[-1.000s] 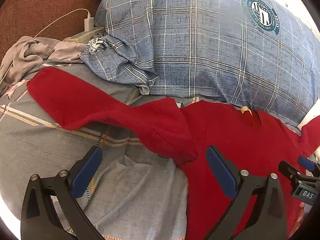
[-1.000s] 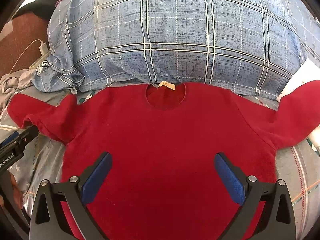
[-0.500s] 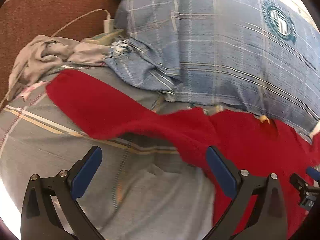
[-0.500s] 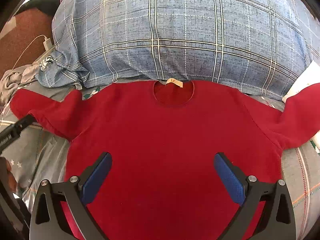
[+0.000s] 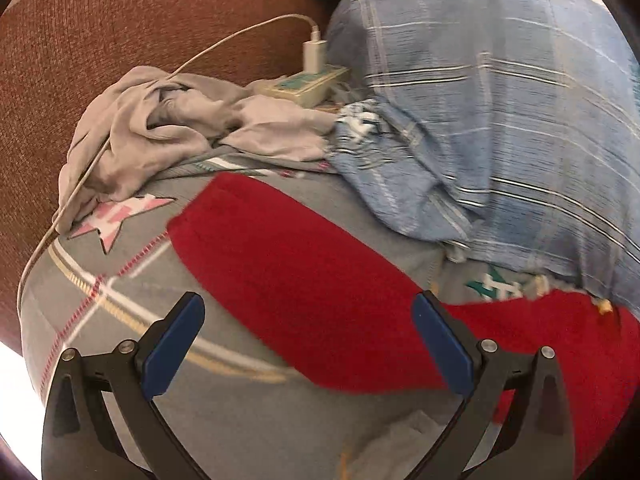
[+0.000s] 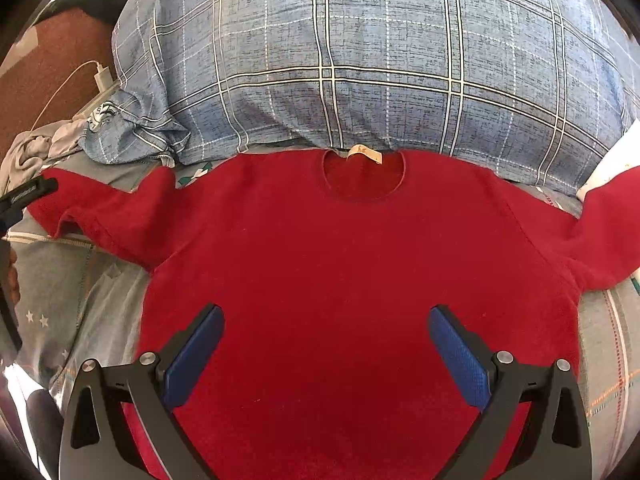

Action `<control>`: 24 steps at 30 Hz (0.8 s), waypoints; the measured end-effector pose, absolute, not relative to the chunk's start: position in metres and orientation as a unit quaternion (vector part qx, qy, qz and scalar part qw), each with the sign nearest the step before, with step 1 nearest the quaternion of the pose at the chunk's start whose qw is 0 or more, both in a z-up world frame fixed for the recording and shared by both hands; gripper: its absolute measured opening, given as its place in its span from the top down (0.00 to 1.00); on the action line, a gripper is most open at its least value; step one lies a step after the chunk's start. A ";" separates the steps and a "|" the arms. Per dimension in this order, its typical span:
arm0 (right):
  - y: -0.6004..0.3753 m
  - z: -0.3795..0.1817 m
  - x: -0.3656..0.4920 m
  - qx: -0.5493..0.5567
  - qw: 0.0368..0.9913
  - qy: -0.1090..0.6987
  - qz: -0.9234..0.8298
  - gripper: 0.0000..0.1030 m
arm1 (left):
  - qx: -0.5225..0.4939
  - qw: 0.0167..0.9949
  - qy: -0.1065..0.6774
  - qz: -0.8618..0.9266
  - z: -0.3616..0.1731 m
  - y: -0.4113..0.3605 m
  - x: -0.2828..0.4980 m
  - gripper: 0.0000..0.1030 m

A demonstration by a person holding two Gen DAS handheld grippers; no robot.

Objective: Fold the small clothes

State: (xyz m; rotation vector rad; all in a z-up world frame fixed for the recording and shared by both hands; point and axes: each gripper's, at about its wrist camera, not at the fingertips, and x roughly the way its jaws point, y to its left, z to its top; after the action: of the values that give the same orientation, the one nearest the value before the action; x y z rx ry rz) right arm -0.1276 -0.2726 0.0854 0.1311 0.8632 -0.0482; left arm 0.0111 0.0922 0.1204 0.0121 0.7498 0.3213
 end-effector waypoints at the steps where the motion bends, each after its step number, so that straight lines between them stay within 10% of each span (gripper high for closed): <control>1: -0.273 0.085 -0.127 0.064 0.905 0.420 -0.023 0.02 | 0.006 0.916 0.366 0.162 0.120 0.096 0.015 0.00; 11: -0.276 0.075 -0.124 0.080 0.898 0.432 -0.022 0.02 | 0.002 0.906 0.375 0.195 0.115 0.118 0.046 0.13; 14: -0.275 0.074 -0.124 0.077 0.898 0.433 -0.023 0.02 | 0.010 0.908 0.369 0.200 0.116 0.119 0.048 0.26; 18: -0.277 0.072 -0.125 0.085 0.897 0.433 -0.024 0.02 | 0.007 0.909 0.360 0.208 0.123 0.125 0.047 0.88; 24: -0.283 0.074 -0.128 0.095 0.898 0.429 -0.027 0.02 | -0.030 0.928 0.334 0.164 0.150 0.123 0.027 0.95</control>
State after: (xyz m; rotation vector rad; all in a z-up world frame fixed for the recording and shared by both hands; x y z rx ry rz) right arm -0.1277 -0.2831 0.0739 0.1975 0.8888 -0.0563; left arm 0.0271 0.1233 0.1504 -0.0611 0.6848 0.3355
